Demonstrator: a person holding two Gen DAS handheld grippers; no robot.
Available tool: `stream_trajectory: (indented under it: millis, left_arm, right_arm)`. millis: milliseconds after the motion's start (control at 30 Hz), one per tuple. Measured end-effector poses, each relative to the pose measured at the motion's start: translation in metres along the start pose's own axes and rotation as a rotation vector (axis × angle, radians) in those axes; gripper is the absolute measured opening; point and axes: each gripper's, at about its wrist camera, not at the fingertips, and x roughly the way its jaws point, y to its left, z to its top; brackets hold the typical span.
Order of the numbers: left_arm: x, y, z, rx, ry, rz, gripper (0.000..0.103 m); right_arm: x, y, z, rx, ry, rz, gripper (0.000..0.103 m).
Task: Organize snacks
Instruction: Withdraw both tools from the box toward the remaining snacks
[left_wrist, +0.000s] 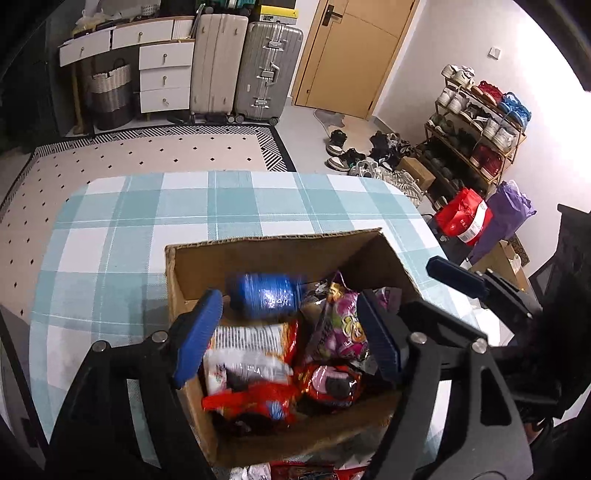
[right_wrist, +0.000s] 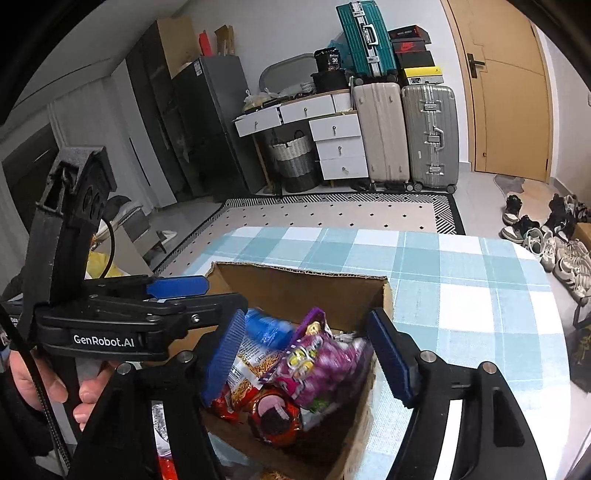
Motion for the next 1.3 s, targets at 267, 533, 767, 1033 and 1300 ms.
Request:
stream_trajectory:
  millis: [267, 533, 767, 1033, 1300]
  left_arm:
    - [-0.031, -0.006, -0.011, 0.003, -0.025, 0.016, 0.074]
    - [-0.071, -0.014, -0.030, 0.009, -0.050, 0.044, 0.080]
    - [-0.108, -0.024, -0.051, 0.023, -0.086, 0.068, 0.085]
    - [-0.142, -0.033, -0.079, 0.026, -0.128, 0.090, 0.093]
    - [-0.159, -0.034, -0.119, -0.003, -0.165, 0.090, 0.100]
  right_arm:
    - [-0.035, 0.011, 0.001, -0.006, -0.046, -0.005, 0.077]
    - [-0.077, 0.026, -0.003, -0.012, -0.091, -0.017, 0.085]
    - [-0.113, 0.043, -0.013, -0.018, -0.118, -0.021, 0.091]
    - [-0.148, 0.060, -0.035, -0.013, -0.149, -0.022, 0.095]
    - [-0.170, 0.082, -0.064, -0.044, -0.154, -0.021, 0.096]
